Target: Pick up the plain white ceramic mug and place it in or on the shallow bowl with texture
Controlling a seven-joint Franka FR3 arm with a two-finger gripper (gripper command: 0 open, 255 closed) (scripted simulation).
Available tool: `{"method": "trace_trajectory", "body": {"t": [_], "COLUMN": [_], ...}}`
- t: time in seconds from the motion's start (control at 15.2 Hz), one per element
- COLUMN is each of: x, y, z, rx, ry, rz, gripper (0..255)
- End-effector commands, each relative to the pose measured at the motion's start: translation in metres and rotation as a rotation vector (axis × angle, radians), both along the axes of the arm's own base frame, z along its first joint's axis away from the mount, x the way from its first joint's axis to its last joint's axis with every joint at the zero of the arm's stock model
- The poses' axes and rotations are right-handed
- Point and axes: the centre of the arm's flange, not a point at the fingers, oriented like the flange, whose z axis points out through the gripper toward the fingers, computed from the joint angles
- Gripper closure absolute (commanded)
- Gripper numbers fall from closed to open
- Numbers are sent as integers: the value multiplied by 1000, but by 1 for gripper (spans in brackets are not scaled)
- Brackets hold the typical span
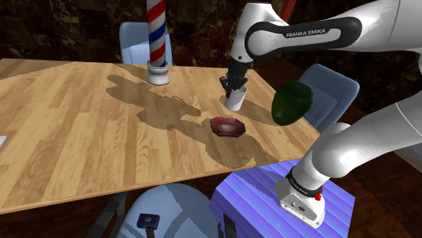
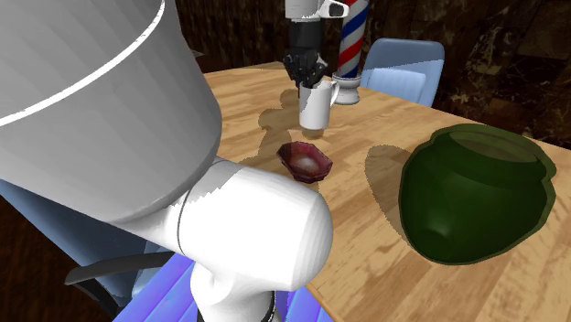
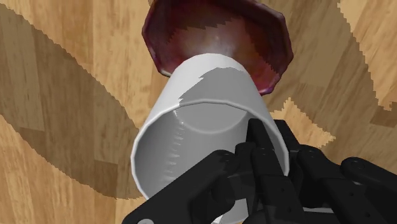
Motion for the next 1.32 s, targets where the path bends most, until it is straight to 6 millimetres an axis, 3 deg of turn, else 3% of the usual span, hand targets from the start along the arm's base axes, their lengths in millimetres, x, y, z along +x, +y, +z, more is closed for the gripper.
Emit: {"method": "trace_trajectory", "body": {"t": [0.0, 0.86, 1.25], "x": [0, 0, 0], "y": [1, 1, 1], "z": [-10, -79, -79], "rx": [0, 0, 0], "ry": [0, 0, 0], "rz": [0, 0, 0], "gripper": [255, 255, 255]}}
